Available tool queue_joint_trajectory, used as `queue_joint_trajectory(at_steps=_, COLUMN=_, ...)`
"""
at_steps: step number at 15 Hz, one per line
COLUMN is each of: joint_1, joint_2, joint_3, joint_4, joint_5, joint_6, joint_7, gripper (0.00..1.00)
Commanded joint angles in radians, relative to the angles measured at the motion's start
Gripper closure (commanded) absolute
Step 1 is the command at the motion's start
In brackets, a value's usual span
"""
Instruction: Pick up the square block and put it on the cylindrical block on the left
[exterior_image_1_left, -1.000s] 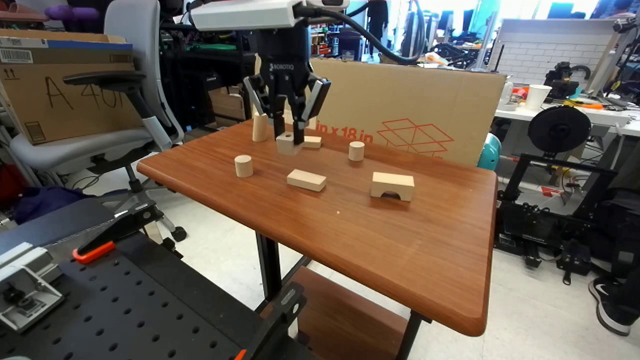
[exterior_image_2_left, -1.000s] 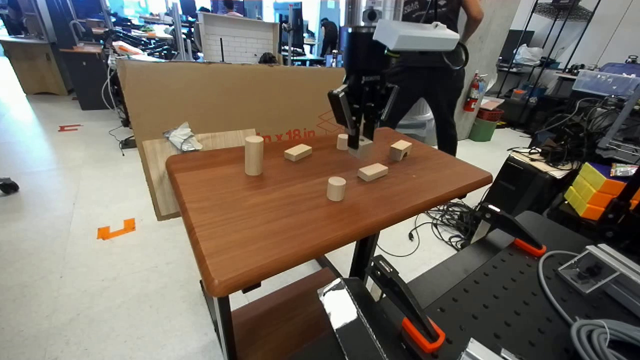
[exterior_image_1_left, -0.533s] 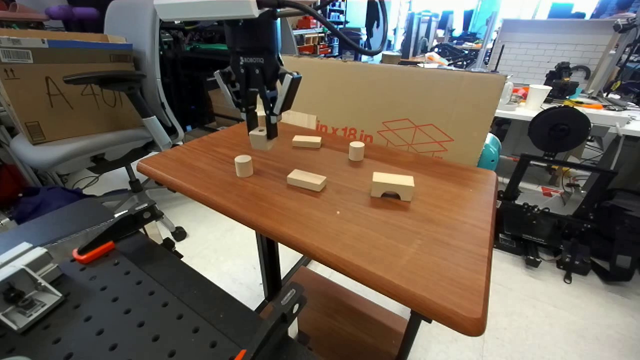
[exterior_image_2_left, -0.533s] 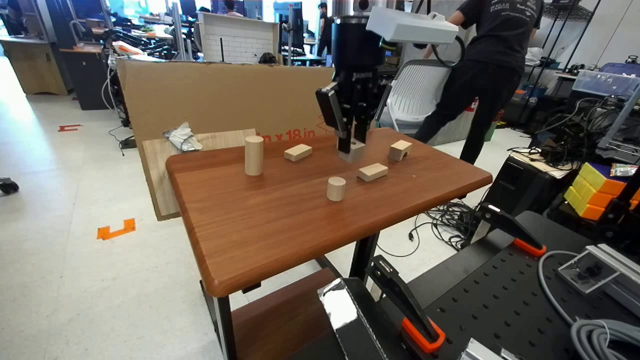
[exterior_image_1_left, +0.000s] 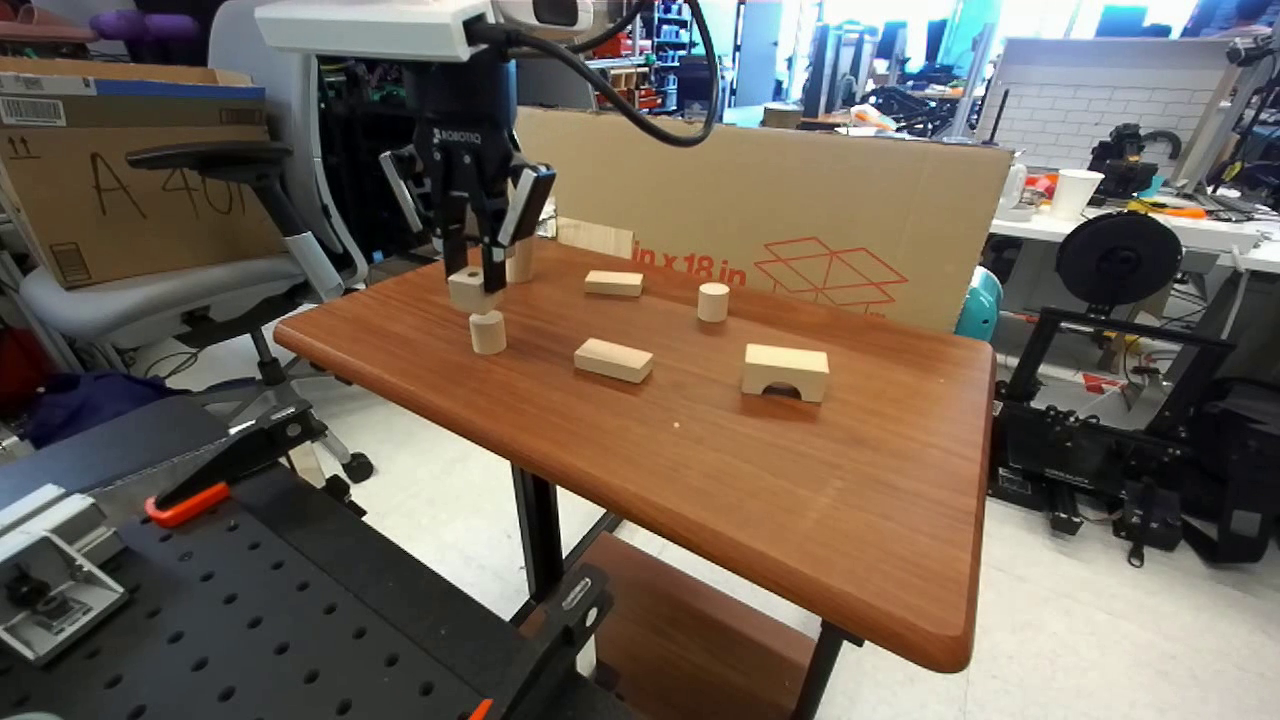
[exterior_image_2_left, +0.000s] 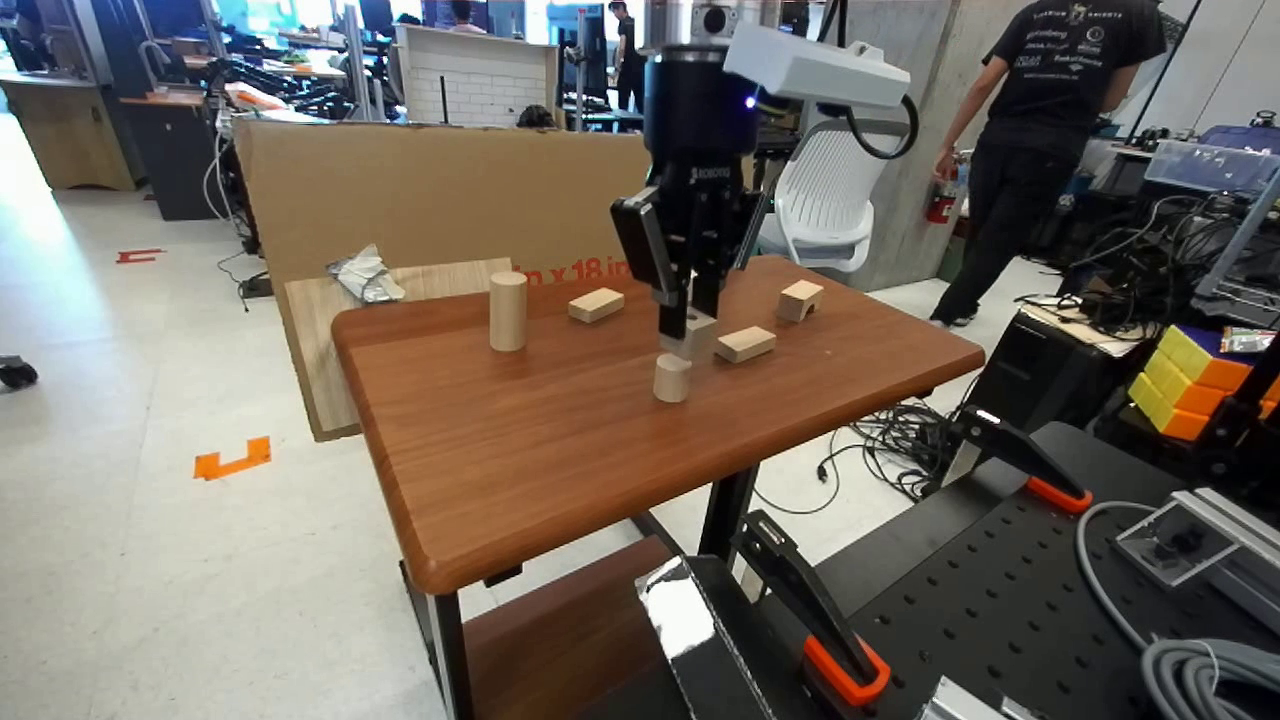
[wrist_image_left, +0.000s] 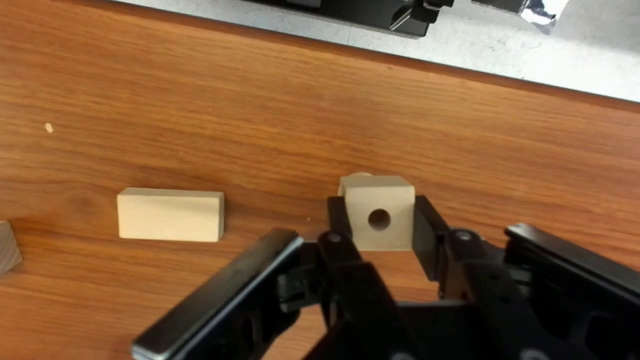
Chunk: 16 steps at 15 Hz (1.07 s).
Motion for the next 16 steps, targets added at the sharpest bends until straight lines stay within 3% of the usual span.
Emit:
queue_joint_trajectory(at_steps=1, joint_1=-0.017, joint_2=-0.024, joint_3=0.019, joint_4=-0.01, joint_5=0.053, joint_6=-0.022, joint_7=-0.047, gripper=0.91)
queue_joint_trajectory(at_steps=16, joint_1=0.008, joint_2=0.014, joint_3=-0.004, joint_4=0.026, joint_5=0.012, joint_6=-0.009, joint_7=0.021, gripper=0.91)
